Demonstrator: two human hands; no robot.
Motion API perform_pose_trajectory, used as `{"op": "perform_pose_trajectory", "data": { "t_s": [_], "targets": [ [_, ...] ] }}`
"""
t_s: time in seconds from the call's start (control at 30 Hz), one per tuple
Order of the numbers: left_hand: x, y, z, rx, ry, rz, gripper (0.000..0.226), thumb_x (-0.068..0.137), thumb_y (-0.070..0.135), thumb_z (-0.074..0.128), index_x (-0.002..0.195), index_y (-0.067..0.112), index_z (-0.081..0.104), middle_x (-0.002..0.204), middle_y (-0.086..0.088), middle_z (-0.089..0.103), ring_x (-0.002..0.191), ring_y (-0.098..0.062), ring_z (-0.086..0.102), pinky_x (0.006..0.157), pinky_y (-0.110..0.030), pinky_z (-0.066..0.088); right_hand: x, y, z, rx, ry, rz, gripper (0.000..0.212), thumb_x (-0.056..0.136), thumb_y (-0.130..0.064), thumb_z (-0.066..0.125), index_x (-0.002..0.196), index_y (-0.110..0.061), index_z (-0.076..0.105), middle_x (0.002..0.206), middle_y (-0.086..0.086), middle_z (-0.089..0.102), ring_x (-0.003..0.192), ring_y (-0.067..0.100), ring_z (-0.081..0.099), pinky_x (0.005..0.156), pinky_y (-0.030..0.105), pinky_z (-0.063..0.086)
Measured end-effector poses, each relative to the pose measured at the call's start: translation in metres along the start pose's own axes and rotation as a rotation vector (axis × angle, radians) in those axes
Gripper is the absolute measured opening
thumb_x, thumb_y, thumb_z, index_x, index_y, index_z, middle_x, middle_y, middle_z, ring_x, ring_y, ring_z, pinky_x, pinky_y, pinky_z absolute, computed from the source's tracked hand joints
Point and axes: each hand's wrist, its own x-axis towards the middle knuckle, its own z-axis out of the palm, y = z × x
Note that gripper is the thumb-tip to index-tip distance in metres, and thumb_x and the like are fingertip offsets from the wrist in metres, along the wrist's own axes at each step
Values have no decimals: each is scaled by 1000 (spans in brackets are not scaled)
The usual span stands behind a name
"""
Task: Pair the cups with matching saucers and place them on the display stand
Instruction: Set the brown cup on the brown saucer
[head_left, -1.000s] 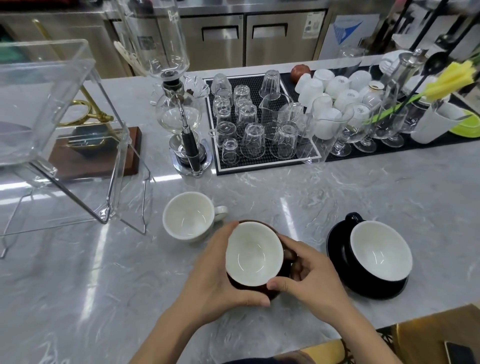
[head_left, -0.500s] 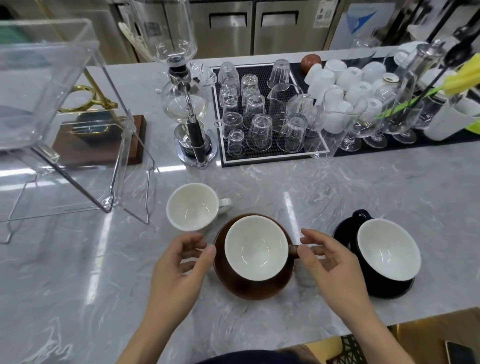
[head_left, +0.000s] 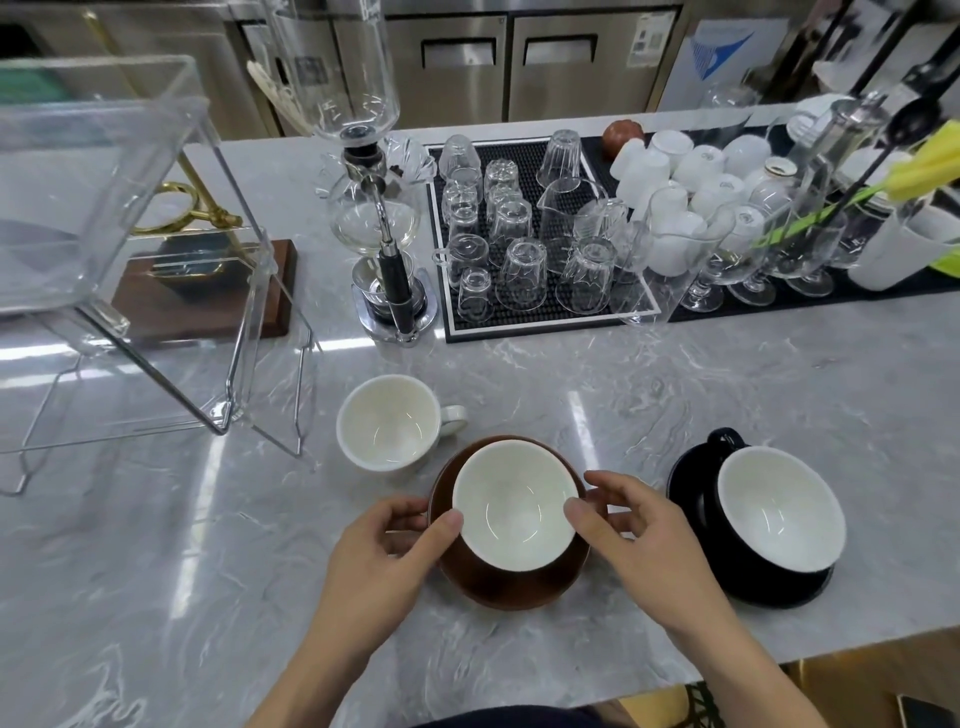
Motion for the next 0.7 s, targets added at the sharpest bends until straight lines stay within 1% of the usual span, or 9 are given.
{"op": "perform_pose_trajectory", "data": {
  "t_s": [0.1, 0.17, 0.23, 0.3, 0.47, 0.53, 0.6, 0.63, 0.7],
  "targets": [
    [1, 0, 1, -9, -8, -30, 62, 49, 64, 82, 96, 23, 75, 85, 6, 79, 74, -15, 77, 75, -36, 63, 0, 0, 1, -27, 12, 9, 67, 62, -63, 78, 121, -34, 65, 93, -25, 71, 84, 1, 69, 67, 16, 52],
    [2, 1, 1, -6, -9, -41, 62, 47, 64, 83, 95, 24, 75, 82, 10, 78, 72, -16, 78, 69, -31, 61, 2, 2, 2, -35, 17, 14, 58, 70, -50, 83, 122, -32, 65, 91, -18, 72, 82, 3, 69, 64, 14, 52],
    [2, 3, 1, -2, -8, -50, 63, 46, 63, 83, 94, 23, 75, 80, 11, 78, 70, -18, 78, 67, -31, 61, 4, 2, 3, -36, 14, 18, 58, 72, -45, 84, 124, -31, 64, 93, -12, 72, 80, 8, 69, 65, 15, 52],
    [2, 5, 3, -6, -3, -53, 63, 46, 61, 83, 93, 21, 75, 78, 7, 78, 69, -19, 78, 68, -34, 63, 5, 2, 3, -19, 19, 24, 60, 71, -44, 85, 125, -30, 64, 96, -9, 72, 80, 9, 69, 69, 18, 51],
    [-2, 6, 7, -22, 19, -35, 62, 46, 59, 80, 91, 18, 76, 76, 3, 78, 71, -19, 76, 62, -28, 61, 4, 3, 6, 58, 44, 32, 59, 68, -41, 87, 122, -30, 66, 95, -6, 72, 73, 0, 68, 61, 14, 53],
    [-3, 6, 8, -26, 30, -20, 62, 46, 59, 81, 92, 18, 76, 77, -1, 78, 74, -22, 76, 67, -33, 64, 2, 2, 6, 101, 48, 25, 63, 63, -42, 89, 121, -30, 66, 98, -4, 72, 76, 3, 70, 64, 16, 54],
    [-5, 6, 5, -26, 35, 1, 61, 47, 58, 81, 93, 18, 76, 82, -4, 77, 78, -24, 75, 75, -41, 64, 0, -2, 7, 123, 45, 10, 71, 54, -51, 87, 119, -32, 67, 101, -3, 72, 82, 8, 71, 73, 21, 53],
    [-6, 6, 2, -38, 36, 9, 62, 47, 57, 81, 93, 17, 75, 84, -5, 77, 77, -23, 75, 74, -41, 64, -2, -4, 8, 129, 44, 2, 74, 50, -55, 85, 118, -33, 67, 101, -4, 72, 82, 8, 71, 75, 23, 53],
    [-9, 6, -5, -77, 42, 28, 61, 47, 57, 82, 93, 16, 75, 83, -6, 75, 73, -18, 73, 66, -33, 62, -5, -9, 12, 131, 38, -19, 73, 48, -57, 84, 115, -35, 68, 98, -7, 73, 81, 3, 71, 71, 19, 55]
  ]
}}
